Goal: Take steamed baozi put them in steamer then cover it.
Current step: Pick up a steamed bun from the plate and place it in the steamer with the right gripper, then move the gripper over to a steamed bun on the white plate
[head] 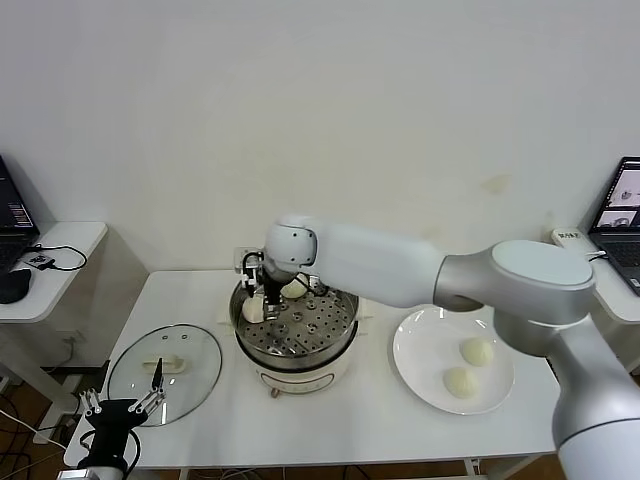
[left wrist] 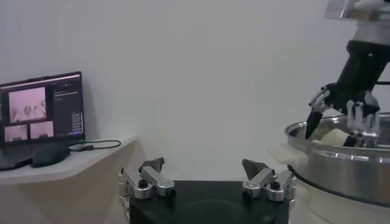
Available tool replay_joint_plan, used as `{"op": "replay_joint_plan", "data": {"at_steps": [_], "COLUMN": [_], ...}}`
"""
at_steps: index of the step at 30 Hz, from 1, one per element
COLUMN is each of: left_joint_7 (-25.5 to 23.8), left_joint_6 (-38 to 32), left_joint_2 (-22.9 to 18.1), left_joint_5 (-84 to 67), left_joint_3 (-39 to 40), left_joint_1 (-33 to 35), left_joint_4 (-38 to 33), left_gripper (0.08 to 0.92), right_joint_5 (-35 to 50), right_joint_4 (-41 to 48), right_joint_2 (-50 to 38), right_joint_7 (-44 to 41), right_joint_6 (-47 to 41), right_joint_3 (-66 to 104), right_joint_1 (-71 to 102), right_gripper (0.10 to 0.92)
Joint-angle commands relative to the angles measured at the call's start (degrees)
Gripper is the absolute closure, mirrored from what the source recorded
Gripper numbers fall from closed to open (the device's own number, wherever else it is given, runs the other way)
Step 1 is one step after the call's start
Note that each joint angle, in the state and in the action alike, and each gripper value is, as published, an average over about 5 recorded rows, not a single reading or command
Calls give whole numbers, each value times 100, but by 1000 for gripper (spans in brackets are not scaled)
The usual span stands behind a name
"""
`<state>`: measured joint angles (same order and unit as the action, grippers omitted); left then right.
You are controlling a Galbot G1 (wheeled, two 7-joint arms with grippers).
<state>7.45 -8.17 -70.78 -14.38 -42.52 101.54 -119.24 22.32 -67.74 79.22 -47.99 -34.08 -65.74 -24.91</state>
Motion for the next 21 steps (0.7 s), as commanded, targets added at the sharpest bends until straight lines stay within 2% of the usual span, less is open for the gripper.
{"op": "replay_joint_plan", "data": {"at_steps": [1, 10, 21], "left_joint_7": [-3, -8, -8], "left_joint_6": [4, 11, 20], "left_joint_2": [7, 54, 84], "left_joint_5": [0, -12, 34], "left_joint_3": [13, 41, 173], "left_joint_1": [-10, -53, -90], "left_joint_4": [19, 77, 135], "left_gripper": [177, 177, 177], "right_joint_5": [-198, -842, -1934], "right_joint_4": [-492, -1866, -2985], "right_joint_2": [-792, -2911, -5191], "right_joint_7": [-765, -1785, -1995], "right_joint_6": [265, 1224, 1813], "right_joint_3": [51, -347, -466], "right_joint_1": [-578, -1307, -536], "right_gripper": [203, 203, 203]}}
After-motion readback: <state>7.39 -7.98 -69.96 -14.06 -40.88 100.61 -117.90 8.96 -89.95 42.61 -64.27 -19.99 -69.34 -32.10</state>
